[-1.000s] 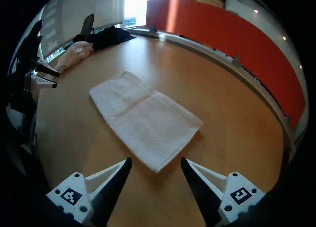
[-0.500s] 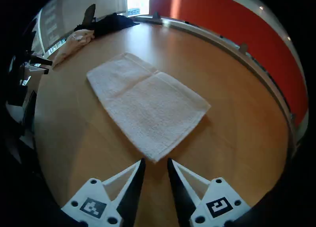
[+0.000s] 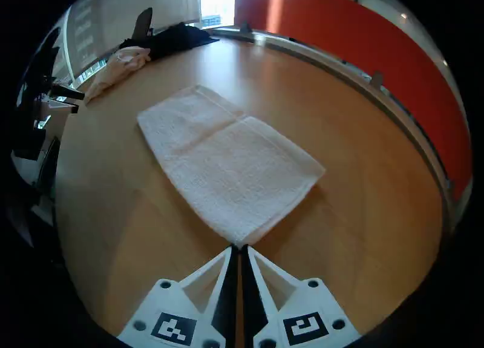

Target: Fold towel

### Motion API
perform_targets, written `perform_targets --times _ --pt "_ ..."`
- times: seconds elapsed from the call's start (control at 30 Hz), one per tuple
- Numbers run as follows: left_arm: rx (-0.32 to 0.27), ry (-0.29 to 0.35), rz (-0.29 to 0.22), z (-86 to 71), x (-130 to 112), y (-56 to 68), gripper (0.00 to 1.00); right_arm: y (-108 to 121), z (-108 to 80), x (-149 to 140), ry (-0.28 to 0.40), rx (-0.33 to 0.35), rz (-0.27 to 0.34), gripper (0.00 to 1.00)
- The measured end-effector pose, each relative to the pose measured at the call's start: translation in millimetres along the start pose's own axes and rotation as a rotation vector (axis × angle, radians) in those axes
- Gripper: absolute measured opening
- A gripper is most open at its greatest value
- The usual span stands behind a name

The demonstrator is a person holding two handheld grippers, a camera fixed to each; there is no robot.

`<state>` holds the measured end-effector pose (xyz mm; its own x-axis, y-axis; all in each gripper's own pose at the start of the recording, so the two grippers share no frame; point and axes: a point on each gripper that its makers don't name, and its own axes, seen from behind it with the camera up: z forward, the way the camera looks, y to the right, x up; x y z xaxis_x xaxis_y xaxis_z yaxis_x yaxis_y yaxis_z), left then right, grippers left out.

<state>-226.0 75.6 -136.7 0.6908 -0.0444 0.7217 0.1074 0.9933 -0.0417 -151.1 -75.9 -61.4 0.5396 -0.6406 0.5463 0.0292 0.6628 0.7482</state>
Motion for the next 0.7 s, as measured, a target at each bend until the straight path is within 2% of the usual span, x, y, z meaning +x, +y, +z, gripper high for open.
perform_targets --times 0.37,0.7 --pt "-0.003 0.021 0.004 -0.6 7.7 2.5 0.95 4.1 -14.6 5.0 0.029 -0.023 0.015 0.03" --pt "0.01 0.032 0.011 -3.3 7.8 0.0 0.95 15.6 -39.3 2.7 0.037 -0.056 0.024 0.03"
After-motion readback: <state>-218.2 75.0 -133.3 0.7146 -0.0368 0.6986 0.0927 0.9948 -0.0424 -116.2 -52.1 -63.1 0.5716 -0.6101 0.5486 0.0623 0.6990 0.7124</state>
